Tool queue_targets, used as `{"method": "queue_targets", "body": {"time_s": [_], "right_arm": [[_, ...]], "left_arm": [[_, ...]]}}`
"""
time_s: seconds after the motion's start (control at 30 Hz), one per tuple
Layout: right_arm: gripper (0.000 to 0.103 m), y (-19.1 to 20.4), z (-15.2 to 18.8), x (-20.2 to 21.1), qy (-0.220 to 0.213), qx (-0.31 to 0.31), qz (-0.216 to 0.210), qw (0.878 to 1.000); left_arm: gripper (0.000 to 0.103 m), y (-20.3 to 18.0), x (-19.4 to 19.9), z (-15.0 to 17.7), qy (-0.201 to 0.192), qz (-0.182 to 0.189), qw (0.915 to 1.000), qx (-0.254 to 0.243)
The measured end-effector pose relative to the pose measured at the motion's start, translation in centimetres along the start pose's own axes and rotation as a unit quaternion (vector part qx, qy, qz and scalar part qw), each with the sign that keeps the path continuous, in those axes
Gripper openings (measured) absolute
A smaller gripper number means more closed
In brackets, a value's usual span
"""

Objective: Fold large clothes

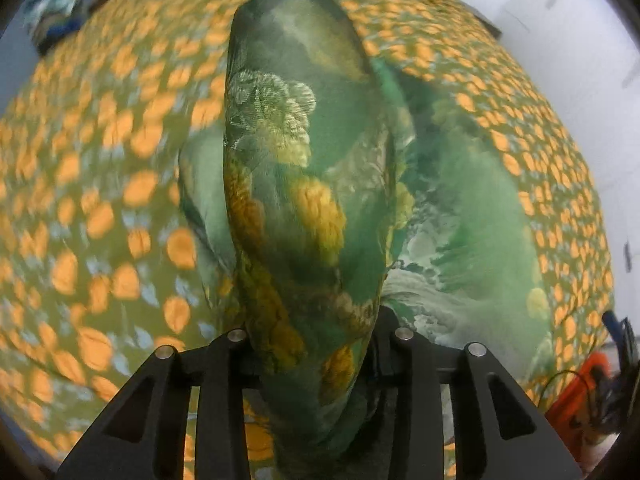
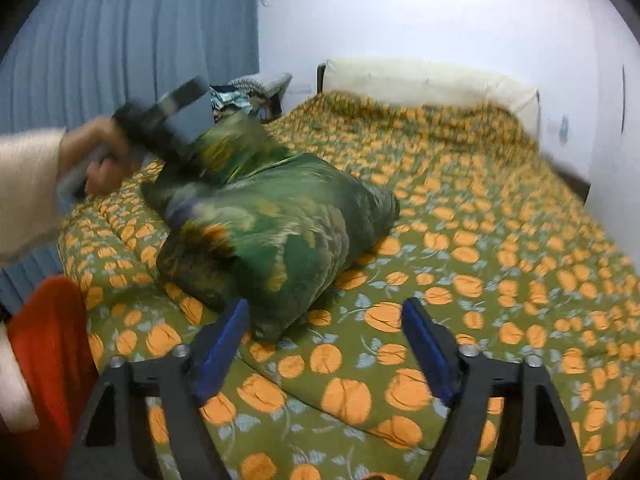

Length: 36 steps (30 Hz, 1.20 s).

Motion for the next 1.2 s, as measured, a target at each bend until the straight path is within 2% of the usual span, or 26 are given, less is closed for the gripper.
{"method": "queue_targets", "body": {"time_s": [0.03,0.1,0.23,0.3,0.37,0.47,0.53,0.7,0.77,0.87,0.93,1.03,1.1,1.2], "right_arm": [[0.062,-0.2,-1.0,-1.0,0.007,-0.008,-0.007,1.0],[0.057,0.0,-2.9,-3.0,0.018,-0.016,-0.029,0.999],[0.054,2.1,-6.9,-8.0,0.038,-0.008,-0.096,0.995],[0.054,3.8,-7.5,-11.0,0.05,-0.001,-0.142,0.989],[0.054,4.8,-5.9,-14.7,0.106,0.0,-0.166,0.98],[0.054,4.5,-2.3,-18.4,0.159,0.014,-0.137,0.978],[0.055,4.0,-0.4,-19.3,0.169,0.011,-0.125,0.978],[0.055,4.0,-0.1,-19.7,0.173,0.018,-0.106,0.979],[0.054,4.5,-0.5,-18.9,0.177,0.03,-0.105,0.978],[0.055,4.7,-2.0,-16.9,0.188,0.032,-0.119,0.974],[0.055,4.3,-3.9,-15.4,0.19,0.017,-0.131,0.973],[0.056,2.9,-7.3,-13.4,0.161,0.005,-0.128,0.979],[0.058,1.9,-9.5,-13.1,0.145,0.001,-0.117,0.983],[0.059,0.4,-12.6,-14.8,0.131,-0.003,-0.085,0.988]], "left_arm": [[0.037,0.3,-0.8,0.3,0.0,0.01,0.9999,0.01],[0.039,0.7,-1.9,0.6,-0.003,0.027,0.9994,0.021],[0.043,0.9,-2.7,0.4,-0.006,0.058,0.9981,0.017],[0.048,1.3,-3.1,0.2,-0.002,0.075,0.997,0.018],[0.055,2.2,-3.7,0.3,0.003,0.096,0.9949,0.03],[0.06,3.5,-4.7,1.1,0.005,0.138,0.9891,0.051],[0.062,3.3,-5.7,1.7,-0.007,0.143,0.9883,0.052],[0.066,3.2,-5.4,1.7,-0.023,0.153,0.9851,0.075],[0.074,3.4,-3.9,1.8,-0.025,0.148,0.9863,0.067],[0.083,4.0,-0.7,1.8,-0.043,0.11,0.9921,0.043],[0.083,4.7,1.5,1.7,-0.06,0.092,0.9934,0.033],[0.083,6.5,5.1,1.1,-0.096,0.059,0.9922,0.053],[0.083,6.6,7.1,0.1,-0.128,0.059,0.9878,0.066],[0.083,5.6,8.7,-2.0,-0.16,0.092,0.98,0.075]]}}
Point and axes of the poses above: each gripper's, at about its wrist camera, not at the fingertips, and x roughly against the way its jaws point, y to its left, z to its underside, the point moved 7 cm from there along -x, roughly the way its jaws point, and after that the axes turned 9 degrees about -z, right-handed, at the moved point
